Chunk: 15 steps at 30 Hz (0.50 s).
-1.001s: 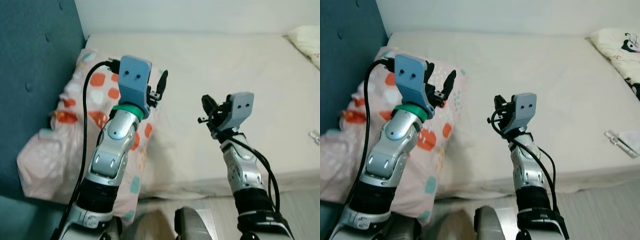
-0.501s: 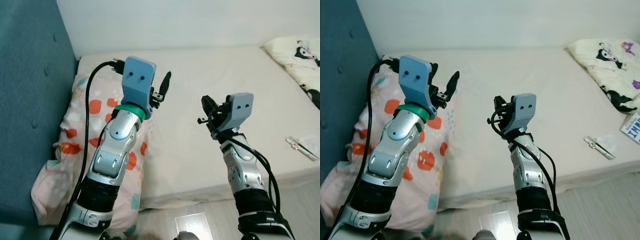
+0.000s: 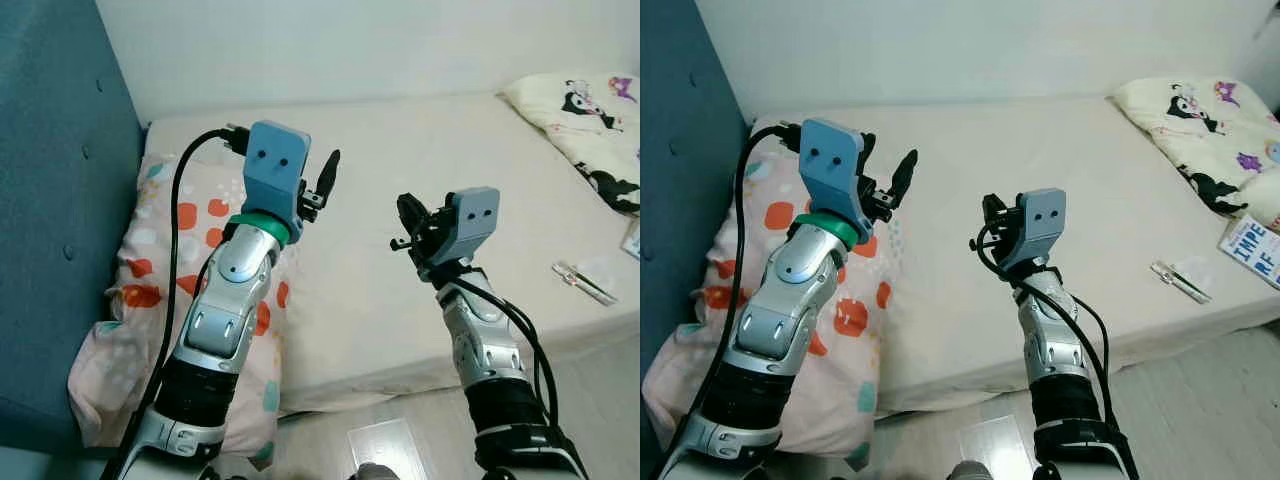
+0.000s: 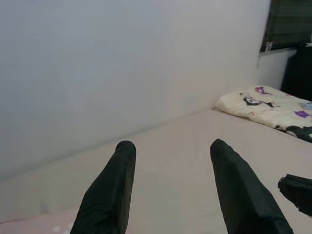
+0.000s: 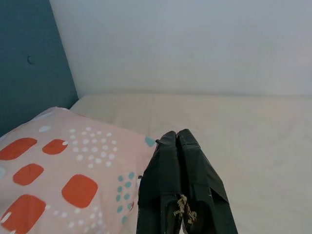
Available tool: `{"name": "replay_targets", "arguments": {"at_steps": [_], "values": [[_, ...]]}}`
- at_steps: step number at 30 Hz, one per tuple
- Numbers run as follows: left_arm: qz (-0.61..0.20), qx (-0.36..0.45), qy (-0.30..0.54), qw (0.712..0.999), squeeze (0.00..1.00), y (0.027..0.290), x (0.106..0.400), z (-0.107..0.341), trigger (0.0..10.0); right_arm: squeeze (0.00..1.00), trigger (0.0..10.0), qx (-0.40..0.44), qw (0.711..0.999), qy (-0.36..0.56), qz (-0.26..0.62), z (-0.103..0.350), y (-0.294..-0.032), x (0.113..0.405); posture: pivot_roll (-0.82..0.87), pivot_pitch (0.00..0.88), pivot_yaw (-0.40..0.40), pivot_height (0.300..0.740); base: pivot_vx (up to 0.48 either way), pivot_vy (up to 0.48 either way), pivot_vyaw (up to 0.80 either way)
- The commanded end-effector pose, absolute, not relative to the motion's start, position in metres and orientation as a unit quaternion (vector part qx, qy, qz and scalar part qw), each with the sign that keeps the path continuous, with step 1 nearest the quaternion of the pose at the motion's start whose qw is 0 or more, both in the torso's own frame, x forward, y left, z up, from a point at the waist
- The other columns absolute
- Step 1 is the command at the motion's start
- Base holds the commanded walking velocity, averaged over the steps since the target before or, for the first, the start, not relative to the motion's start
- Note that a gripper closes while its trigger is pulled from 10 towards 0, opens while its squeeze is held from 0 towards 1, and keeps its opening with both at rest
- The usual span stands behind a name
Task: Clean up the room
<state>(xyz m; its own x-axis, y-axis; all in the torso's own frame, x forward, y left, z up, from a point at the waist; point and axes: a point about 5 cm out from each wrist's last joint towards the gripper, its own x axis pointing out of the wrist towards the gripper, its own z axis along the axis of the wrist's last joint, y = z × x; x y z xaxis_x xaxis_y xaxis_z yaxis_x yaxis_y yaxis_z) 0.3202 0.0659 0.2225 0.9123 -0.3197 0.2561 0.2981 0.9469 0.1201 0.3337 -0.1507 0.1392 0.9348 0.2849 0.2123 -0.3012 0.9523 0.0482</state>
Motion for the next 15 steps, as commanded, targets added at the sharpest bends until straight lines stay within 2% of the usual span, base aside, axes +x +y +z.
{"name": "replay_targets", "arguments": {"at_steps": [1, 9, 15], "values": [[-0.165, 0.035, -0.130, 0.977, 0.00, 0.064, 0.318, 0.219, 10.0, 0.00, 10.0, 0.047, 0.983, -0.093, 0.149, 0.134, -0.151, 0.331, 0.02, 0.000, -0.028, 0.740, 0.000, 0.000, 0.00], [-0.170, 0.046, -0.129, 0.976, 0.00, 0.064, 0.316, 0.214, 10.0, 0.00, 10.0, 0.053, 0.982, -0.085, 0.161, 0.131, -0.148, 0.330, 0.02, 0.000, -0.025, 0.740, 0.000, 0.000, 0.00], [-0.163, 0.073, -0.101, 0.979, 0.00, 0.075, 0.313, 0.194, 10.0, 0.00, 10.0, 0.053, 0.980, -0.068, 0.177, 0.119, -0.138, 0.325, 0.03, 0.000, -0.026, 0.740, 0.000, 0.000, 0.00]]}}
